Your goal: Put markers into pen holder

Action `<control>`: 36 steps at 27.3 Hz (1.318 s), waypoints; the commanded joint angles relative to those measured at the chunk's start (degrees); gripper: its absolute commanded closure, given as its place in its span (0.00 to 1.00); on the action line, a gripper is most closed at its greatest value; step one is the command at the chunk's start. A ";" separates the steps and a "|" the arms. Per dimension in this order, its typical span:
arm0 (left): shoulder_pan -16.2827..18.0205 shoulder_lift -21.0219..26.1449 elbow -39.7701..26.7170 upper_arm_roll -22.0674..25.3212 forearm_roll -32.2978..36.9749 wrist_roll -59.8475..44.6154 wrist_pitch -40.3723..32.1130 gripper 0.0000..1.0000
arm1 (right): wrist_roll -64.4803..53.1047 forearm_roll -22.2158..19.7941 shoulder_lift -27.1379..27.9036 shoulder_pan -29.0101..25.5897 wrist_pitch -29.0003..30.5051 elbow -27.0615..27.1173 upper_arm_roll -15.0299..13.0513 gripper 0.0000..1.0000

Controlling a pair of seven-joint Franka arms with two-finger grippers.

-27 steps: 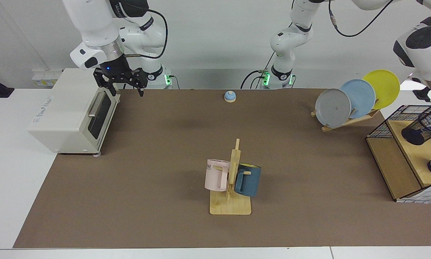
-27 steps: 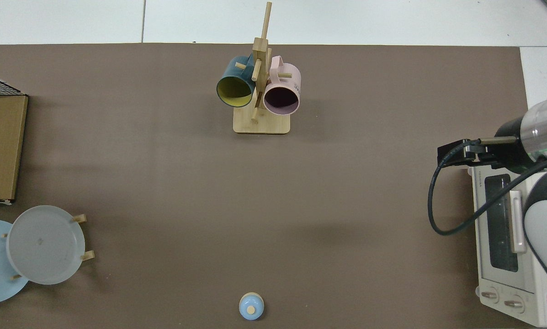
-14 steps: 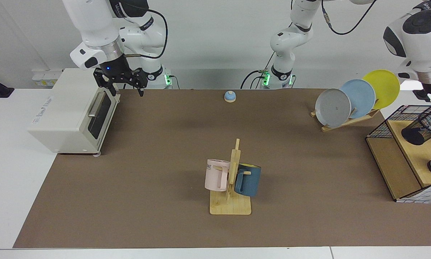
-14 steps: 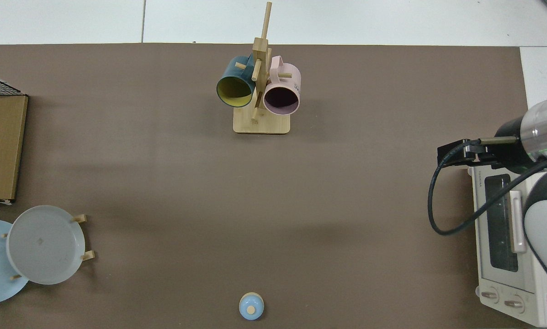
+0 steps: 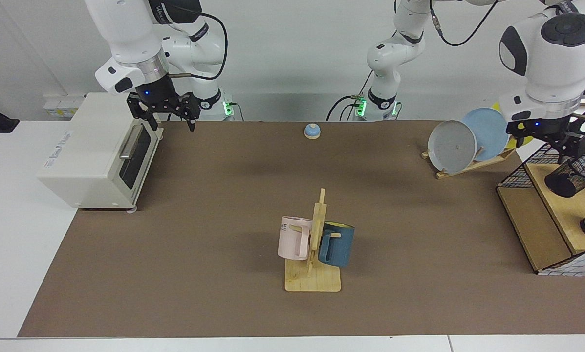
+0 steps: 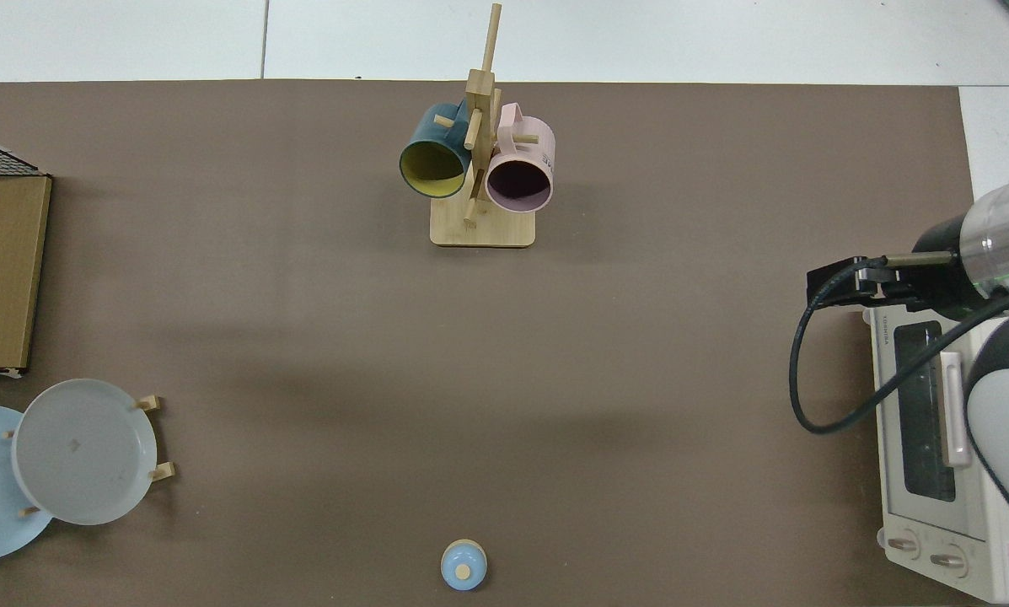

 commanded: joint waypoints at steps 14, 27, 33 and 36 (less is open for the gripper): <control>-0.63 -3.13 0.12 -7.00 -21.77 -52.01 -8.57 0.00 | 0.63 1.12 -0.61 -1.06 0.67 -0.67 0.64 0.00; -1.07 -5.94 -0.32 -6.04 -24.68 -55.19 -10.15 0.00 | 0.63 1.12 -0.61 -1.06 0.67 -0.58 0.64 0.00; -7.82 -6.03 -0.32 0.10 -24.68 -55.19 -10.06 0.00 | 0.63 1.12 -0.62 -1.06 0.67 -0.58 0.64 0.00; -14.84 -6.03 -0.23 7.21 -25.29 -55.19 -10.06 0.00 | 0.63 1.12 -0.62 -1.06 0.66 -0.58 0.64 0.00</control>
